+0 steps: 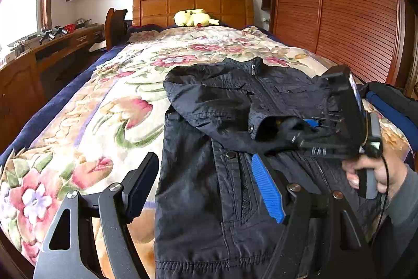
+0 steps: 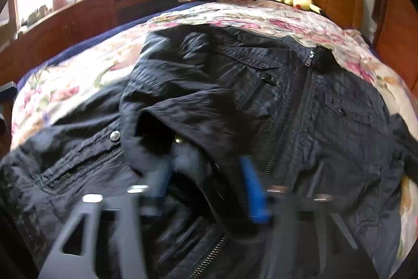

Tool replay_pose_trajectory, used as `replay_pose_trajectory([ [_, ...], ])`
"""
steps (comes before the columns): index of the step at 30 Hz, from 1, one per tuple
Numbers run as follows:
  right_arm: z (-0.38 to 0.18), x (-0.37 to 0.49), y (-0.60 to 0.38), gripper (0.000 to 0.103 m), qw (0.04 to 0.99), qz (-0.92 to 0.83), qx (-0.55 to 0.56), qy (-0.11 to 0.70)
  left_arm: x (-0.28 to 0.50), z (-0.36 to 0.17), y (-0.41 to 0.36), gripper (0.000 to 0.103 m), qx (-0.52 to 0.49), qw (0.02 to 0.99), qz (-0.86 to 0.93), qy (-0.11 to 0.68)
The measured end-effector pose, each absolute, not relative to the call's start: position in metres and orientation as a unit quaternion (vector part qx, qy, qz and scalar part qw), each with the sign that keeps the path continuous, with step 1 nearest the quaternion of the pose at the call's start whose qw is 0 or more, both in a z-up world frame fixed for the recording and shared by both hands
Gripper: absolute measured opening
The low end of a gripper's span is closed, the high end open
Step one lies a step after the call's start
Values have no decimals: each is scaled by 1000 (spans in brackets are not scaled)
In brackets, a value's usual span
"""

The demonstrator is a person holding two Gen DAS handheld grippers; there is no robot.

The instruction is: Fold large clothes

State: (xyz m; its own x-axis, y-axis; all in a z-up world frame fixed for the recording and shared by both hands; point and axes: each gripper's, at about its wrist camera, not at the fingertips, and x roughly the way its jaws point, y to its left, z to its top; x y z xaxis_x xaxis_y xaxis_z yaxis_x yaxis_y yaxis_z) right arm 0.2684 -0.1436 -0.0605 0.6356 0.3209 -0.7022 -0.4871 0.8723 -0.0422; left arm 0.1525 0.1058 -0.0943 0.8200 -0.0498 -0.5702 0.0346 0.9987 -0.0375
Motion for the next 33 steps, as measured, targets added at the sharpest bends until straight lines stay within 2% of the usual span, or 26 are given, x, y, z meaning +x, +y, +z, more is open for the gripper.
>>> replay_pose_trajectory([
  [1,-58,270,-148,13,899,224,-106,360,153,-95,105,75,-13,954,-24,299],
  [2,-54,271,-156,8,902,225,-97,356,153,-95,103,75,-13,954,-25,299],
  [3,-52,271,-160,7,905,226,-91,350,154,-95,101,75,-13,954,-27,299],
  [11,-13,233,-217,6,936,220,-41,270,162,-94,74,75,-2,954,-50,295],
  [16,-8,212,-246,6,948,195,-40,250,168,-89,52,75,1,956,-67,285],
  [23,-19,206,-281,6,955,137,-32,260,176,-87,26,75,9,957,-89,276],
  [28,-33,213,-287,6,947,109,-21,301,180,-87,11,75,13,956,-101,276],
  [32,-20,208,-290,7,947,92,-5,307,181,-89,3,75,13,954,-107,281],
  [33,-17,205,-290,11,949,89,-5,302,181,-89,1,75,15,953,-108,282],
])
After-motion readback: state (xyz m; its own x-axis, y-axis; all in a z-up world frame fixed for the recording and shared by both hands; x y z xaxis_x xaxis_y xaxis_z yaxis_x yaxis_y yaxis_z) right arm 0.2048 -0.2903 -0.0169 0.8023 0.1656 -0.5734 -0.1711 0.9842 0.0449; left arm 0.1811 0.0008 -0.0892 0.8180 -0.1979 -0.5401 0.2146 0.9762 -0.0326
